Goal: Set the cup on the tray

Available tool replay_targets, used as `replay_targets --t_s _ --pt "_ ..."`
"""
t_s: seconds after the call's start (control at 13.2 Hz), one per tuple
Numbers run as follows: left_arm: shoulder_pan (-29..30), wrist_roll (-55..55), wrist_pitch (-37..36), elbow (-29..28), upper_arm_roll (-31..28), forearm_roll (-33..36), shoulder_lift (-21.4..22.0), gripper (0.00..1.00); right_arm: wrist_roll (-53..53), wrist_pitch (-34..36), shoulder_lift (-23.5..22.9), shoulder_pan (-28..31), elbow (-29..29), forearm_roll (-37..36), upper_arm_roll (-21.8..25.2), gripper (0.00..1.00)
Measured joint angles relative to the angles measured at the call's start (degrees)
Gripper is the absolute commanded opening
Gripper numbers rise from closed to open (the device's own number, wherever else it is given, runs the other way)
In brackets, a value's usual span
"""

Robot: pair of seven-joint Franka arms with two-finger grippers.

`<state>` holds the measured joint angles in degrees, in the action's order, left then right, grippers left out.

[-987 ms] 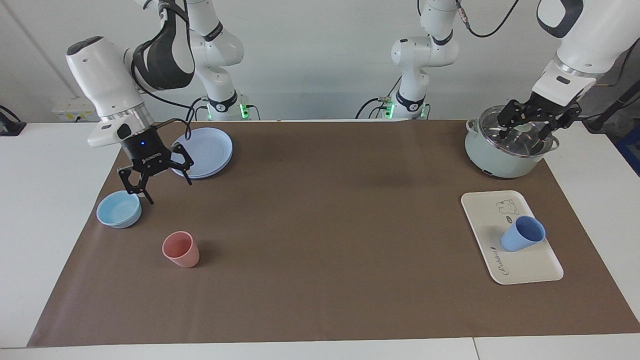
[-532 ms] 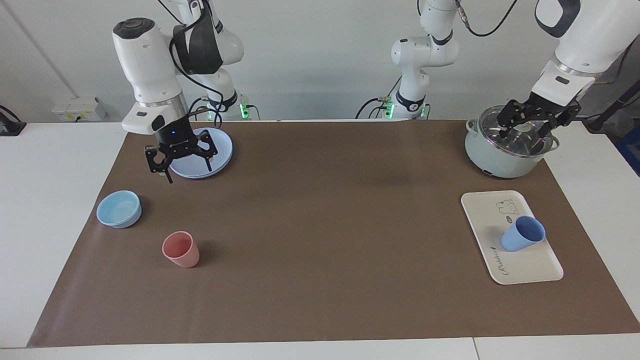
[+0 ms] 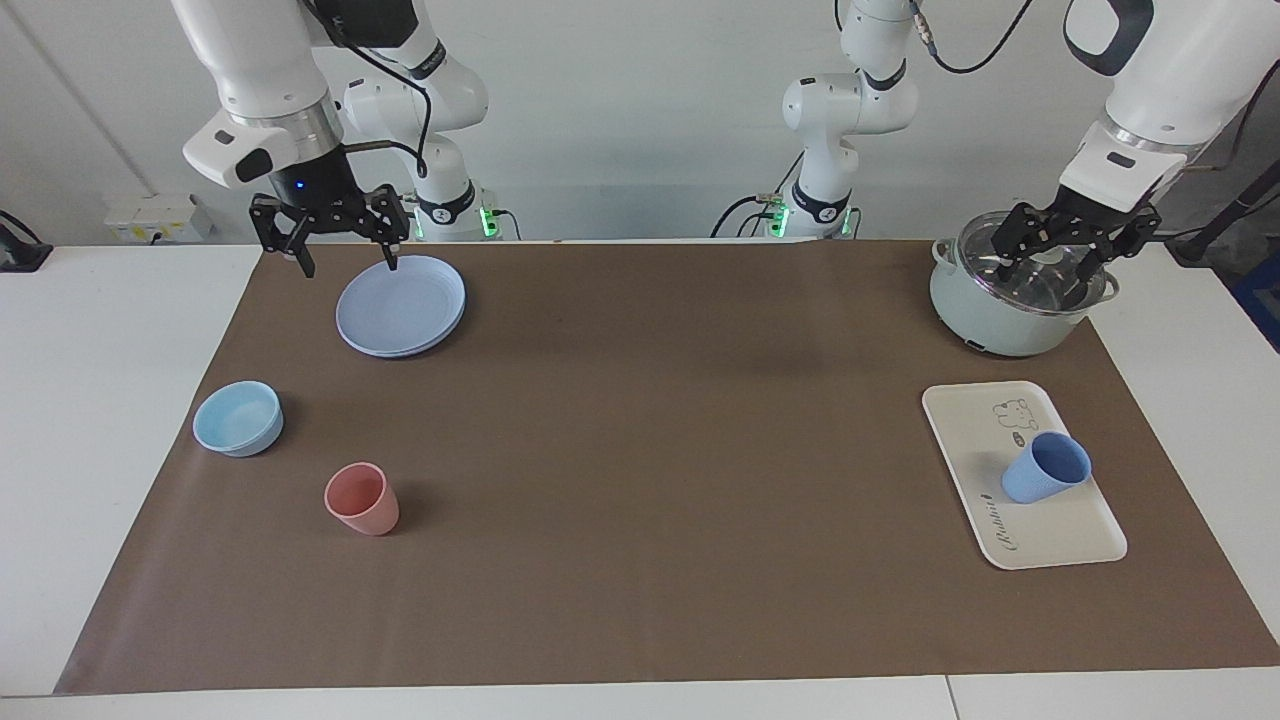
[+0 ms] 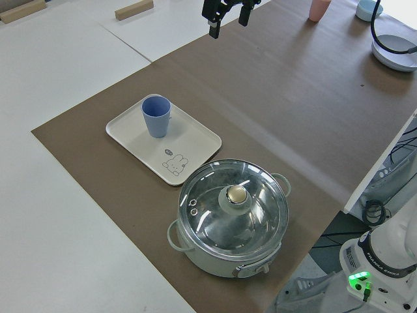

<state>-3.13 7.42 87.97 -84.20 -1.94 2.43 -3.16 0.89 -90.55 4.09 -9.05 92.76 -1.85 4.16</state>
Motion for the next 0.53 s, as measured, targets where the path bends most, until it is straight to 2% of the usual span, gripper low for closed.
replay_targets --t_s 0.3,0.53 --pt "-1.3 -3.3 0.3 -0.2 1.0 -2.1 0.0 1.00 0.7 2.8 -1.5 4.5 -3.1 0.7 0.8 1.00" --pt "1.2 -3.5 0.6 -0.5 3.2 -2.8 0.0 1.00 0.7 3.4 -1.6 4.9 -3.1 0.8 0.8 1.00"
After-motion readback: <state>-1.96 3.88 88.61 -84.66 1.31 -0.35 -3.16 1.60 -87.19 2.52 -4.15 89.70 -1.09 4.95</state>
